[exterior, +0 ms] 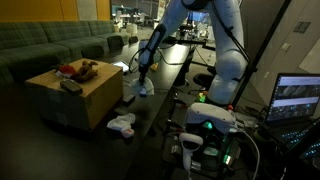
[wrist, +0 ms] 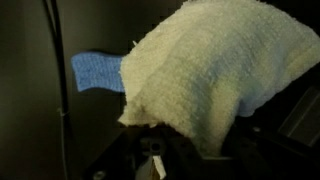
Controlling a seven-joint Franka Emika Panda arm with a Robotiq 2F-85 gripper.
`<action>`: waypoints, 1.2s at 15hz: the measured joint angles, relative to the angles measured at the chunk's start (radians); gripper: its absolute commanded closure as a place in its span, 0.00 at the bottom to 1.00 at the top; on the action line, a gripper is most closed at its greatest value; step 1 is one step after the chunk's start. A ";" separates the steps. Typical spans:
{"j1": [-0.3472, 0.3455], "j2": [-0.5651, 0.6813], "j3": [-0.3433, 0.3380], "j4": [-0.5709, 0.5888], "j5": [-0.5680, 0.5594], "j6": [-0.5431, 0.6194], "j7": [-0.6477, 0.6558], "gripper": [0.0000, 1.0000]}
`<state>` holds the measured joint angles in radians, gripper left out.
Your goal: Switch between all the objects on the box and on the table
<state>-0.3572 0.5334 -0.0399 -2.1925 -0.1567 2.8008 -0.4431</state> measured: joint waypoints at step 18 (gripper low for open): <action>0.190 0.170 0.011 0.647 -0.028 -0.109 0.101 0.89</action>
<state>-0.1673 0.7033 -0.0287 -1.5455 -0.1850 2.6921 -0.3426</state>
